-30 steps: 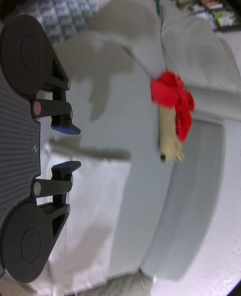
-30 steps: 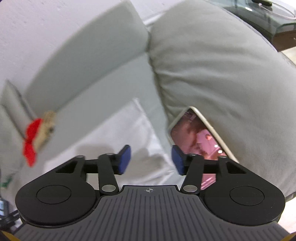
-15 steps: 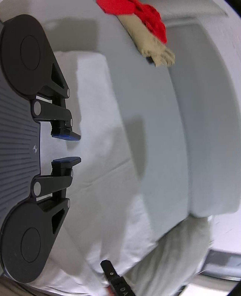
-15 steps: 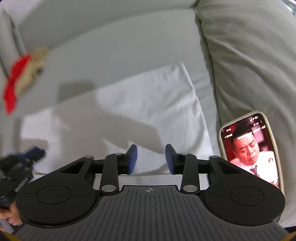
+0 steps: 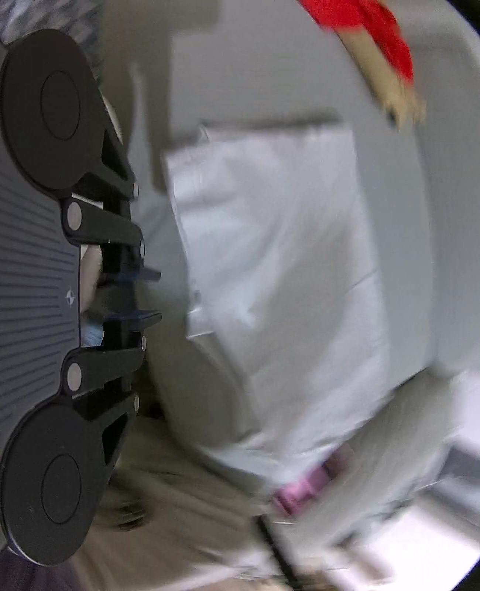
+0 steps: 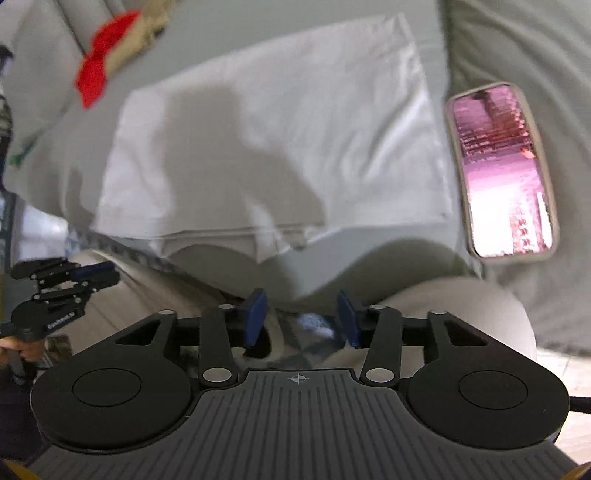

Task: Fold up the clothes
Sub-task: 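Open both grippers and lift them away from the folded shirt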

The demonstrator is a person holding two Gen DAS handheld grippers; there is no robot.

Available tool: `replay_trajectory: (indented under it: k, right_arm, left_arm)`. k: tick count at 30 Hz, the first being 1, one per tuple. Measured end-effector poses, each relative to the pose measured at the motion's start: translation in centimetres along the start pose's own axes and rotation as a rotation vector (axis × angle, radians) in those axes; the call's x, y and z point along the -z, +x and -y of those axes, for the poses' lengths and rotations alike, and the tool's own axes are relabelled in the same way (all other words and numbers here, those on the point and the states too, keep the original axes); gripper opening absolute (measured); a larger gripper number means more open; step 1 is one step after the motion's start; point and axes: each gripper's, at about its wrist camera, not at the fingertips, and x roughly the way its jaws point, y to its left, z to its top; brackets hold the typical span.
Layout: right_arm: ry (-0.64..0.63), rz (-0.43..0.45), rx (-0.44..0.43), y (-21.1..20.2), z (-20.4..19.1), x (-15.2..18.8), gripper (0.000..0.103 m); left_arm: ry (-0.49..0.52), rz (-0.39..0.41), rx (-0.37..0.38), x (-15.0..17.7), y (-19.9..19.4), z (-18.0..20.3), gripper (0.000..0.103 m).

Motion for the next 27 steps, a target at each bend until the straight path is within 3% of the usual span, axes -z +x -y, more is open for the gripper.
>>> replay_trajectory:
  k: [3, 5, 9, 11, 12, 13, 16, 20, 25, 26, 27]
  right_arm:
    - [0.069, 0.128, 0.002, -0.9, 0.6, 1.3, 0.051]
    - [0.119, 0.255, 0.009, -1.1, 1.1, 2.0, 0.051]
    - [0.219, 0.567, 0.032, -1.3, 1.7, 4.7, 0.044]
    - [0.256, 0.704, 0.027, -1.3, 2.0, 6.5, 0.026]
    - [0.262, 0.740, 0.021, -0.8, 2.1, 7.3, 0.024]
    - [0.261, 0.764, 0.018, -0.3, 2.1, 8.0, 0.024]
    - [0.197, 0.727, 0.029, 1.9, 1.0, 9.2, 0.025]
    - [0.074, 0.695, 0.116, 3.8, -0.5, 9.2, 0.027]
    - [-0.046, 0.735, 0.181, 4.0, -1.1, 4.3, 0.024]
    - [-0.073, 0.734, 0.199, 4.4, -1.1, 2.4, 0.022]
    - [-0.097, 0.732, 0.208, 5.0, -1.1, 0.8, 0.022]
  left_arm:
    - [-0.177, 0.151, -0.028, 0.4, -0.4, -1.3, 0.028]
    - [-0.250, 0.209, -0.064, 0.8, 0.0, -1.2, 0.029]
    - [-0.257, 0.296, -0.073, 2.1, 0.5, 1.6, 0.037]
    - [-0.229, 0.307, -0.083, 2.4, 0.8, 2.8, 0.040]
    - [-0.214, 0.302, -0.098, 2.6, 0.9, 3.3, 0.041]
    - [-0.196, 0.288, -0.116, 2.7, 1.1, 4.0, 0.043]
    - [-0.125, 0.255, -0.153, 2.6, 1.9, 5.7, 0.049]
    - [-0.062, 0.255, -0.181, 1.6, 2.8, 6.8, 0.050]
    - [-0.006, 0.367, -0.261, -2.2, 5.8, 7.3, 0.033]
    - [-0.011, 0.376, -0.270, -2.6, 6.7, 6.9, 0.018]
    - [-0.018, 0.382, -0.279, -3.0, 7.5, 6.5, 0.013]
